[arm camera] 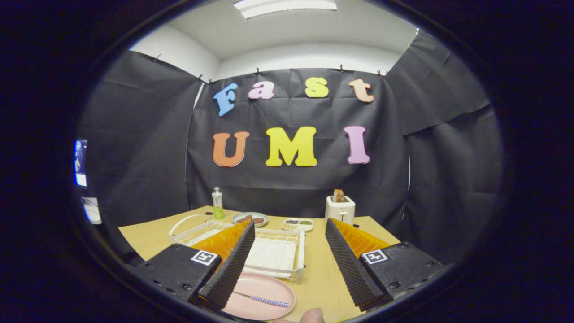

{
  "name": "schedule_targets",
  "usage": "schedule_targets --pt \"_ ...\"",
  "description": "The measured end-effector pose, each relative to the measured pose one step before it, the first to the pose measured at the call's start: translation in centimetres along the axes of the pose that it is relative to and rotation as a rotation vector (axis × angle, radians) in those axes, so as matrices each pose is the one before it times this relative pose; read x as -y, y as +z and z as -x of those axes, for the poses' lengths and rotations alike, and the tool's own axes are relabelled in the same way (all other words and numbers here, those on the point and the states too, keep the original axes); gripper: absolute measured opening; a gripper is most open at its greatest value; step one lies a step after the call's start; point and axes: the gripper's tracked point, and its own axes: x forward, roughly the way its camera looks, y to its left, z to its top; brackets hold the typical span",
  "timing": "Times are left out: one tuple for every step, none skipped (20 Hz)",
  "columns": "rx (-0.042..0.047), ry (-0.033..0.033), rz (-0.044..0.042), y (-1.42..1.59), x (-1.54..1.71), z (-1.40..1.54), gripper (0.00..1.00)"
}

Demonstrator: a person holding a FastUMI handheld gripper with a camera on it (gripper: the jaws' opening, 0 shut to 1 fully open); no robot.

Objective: Take the plate from the dish rack, then take the spoon from the basket and place it into the plate.

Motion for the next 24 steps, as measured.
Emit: schedule_targets --pt "0.00437 0.00883 -0.01056 0.046 -0.252 0.326 1.00" --pt "0.00471 0.00781 -0.00976 0.043 -0.097 0.353 1.00" --pt "0.00044 0.00487 -0.00897 -0.119 -0.045 0.172 1.00" --pt "0.00007 0.00229 -0.00858 -0.108 0.007 0.196 1.00" --pt "0.00206 0.00095 -0.00497 -0.096 0.027 0.054 1.00" --pt "-0.00232 -0.00311 -0.00482 -0.046 0.104 0.025 1.00" --pt "0.00150 -0.00165 -0.00471 -0.027 0.115 -0.091 1.00" --pt "-0.00137 -0.00442 -0.00304 0.024 0.116 -0.067 1.00" --pt "0.00210 -0.00661 -0.00178 0.093 0.263 -0.132 1.00" --pt "0.00172 -0.00756 -0.00398 0.118 0.210 -0.045 1.00" --pt "0.00625 -0.00178 -0.00922 0.175 0.091 -0.031 1.00" --pt "-0.00146 0.00229 -0.01164 0.007 -0.049 -0.043 1.00" --pt "-0.00133 0.00889 -0.01288 -0.023 -0.239 -0.036 1.00" --pt "-0.00083 0.00074 -0.00537 0.057 -0.056 -0.063 1.00" --pt "-0.00021 -0.00070 0.00140 0.002 0.086 -0.116 1.00" --pt "0.00030 -0.00351 0.00527 -0.035 0.095 0.005 1.00" --pt "0.00195 -0.00098 0.00500 -0.016 -0.059 -0.195 1.00" --pt "0.00314 -0.00229 0.00420 0.018 -0.036 0.003 1.00" --pt "0.00222 0.00114 0.00114 -0.055 -0.077 -0.088 1.00" --pt "-0.00282 -0.00192 0.00052 -0.060 0.011 -0.115 1.00" --pt "-0.00316 -0.00135 -0.00072 -0.071 0.071 -0.195 1.00" --pt "-0.00068 -0.00109 -0.00006 0.030 0.011 -0.076 1.00" --pt "-0.00097 0.00014 -0.00010 -0.013 -0.061 -0.140 1.00" --pt "0.00344 0.00193 -0.00115 0.048 -0.094 -0.082 1.00"
